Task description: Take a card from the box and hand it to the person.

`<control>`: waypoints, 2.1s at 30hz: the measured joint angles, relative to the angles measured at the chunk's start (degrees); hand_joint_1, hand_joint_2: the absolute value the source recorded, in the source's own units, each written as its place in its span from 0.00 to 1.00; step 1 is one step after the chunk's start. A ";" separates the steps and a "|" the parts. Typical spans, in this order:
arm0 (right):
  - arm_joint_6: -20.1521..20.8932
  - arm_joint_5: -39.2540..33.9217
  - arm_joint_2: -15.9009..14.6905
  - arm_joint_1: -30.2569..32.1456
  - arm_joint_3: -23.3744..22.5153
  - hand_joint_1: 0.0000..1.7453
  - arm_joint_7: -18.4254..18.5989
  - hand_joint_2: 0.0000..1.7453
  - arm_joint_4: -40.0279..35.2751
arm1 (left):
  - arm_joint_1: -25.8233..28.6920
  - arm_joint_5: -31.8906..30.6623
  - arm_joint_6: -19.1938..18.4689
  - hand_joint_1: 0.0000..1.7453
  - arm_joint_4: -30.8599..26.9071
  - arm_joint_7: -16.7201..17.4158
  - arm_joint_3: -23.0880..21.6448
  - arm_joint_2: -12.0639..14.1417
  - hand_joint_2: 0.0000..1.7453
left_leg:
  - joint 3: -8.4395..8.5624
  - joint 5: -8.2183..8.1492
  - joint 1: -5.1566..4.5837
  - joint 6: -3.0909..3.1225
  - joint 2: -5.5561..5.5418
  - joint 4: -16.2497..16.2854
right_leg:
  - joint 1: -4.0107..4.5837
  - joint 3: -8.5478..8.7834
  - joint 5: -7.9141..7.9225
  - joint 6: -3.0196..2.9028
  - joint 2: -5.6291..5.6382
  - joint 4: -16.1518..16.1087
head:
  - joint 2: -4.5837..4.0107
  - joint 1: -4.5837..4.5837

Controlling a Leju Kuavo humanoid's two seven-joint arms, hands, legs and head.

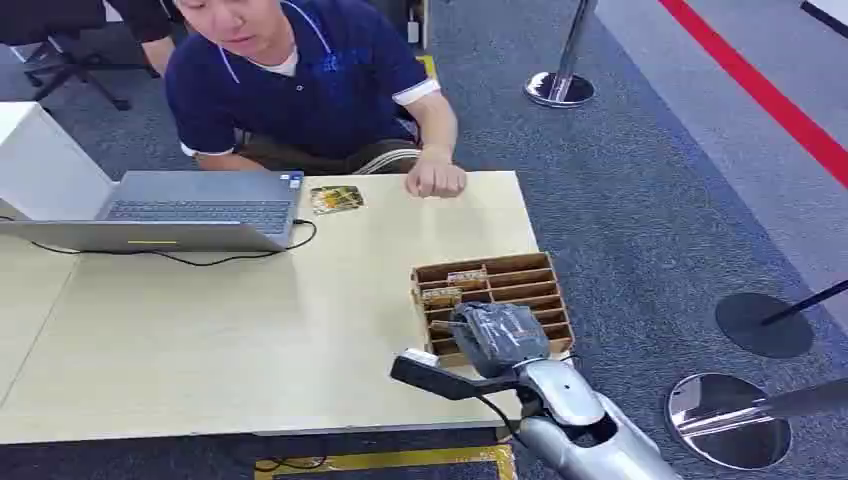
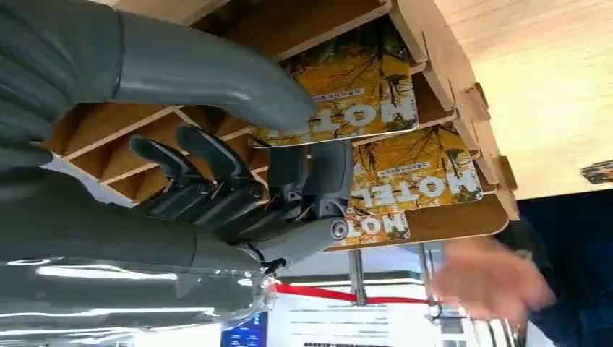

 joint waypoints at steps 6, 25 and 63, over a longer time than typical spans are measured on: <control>0.07 0.04 0.11 -0.02 0.00 0.90 0.00 1.00 -0.02 | 0.00 0.41 0.22 0.00 0.00 0.11 0.00 0.02 1.00 | 0.01 0.00 0.00 0.00 0.00 0.00 | 0.00 0.00 0.00 0.00 0.00 0.00 | 0.02 0.00; -2.05 1.88 -1.18 1.49 -10.32 0.90 1.29 1.00 -10.36 | 0.07 0.52 0.39 0.00 0.00 -0.22 0.00 0.11 1.00 | 0.00 0.00 -0.01 0.00 0.00 0.00 | 0.00 -0.01 0.00 0.00 0.00 -0.01 | 0.02 0.00; 3.54 -12.72 9.92 -26.71 -2.05 0.90 -6.56 1.00 9.07 | -0.44 -0.11 0.68 0.00 0.00 1.75 -0.24 -0.07 1.00 | -0.03 0.14 0.01 0.01 -0.01 0.00 | 0.01 0.01 0.08 -0.02 -0.01 0.05 | 0.00 0.00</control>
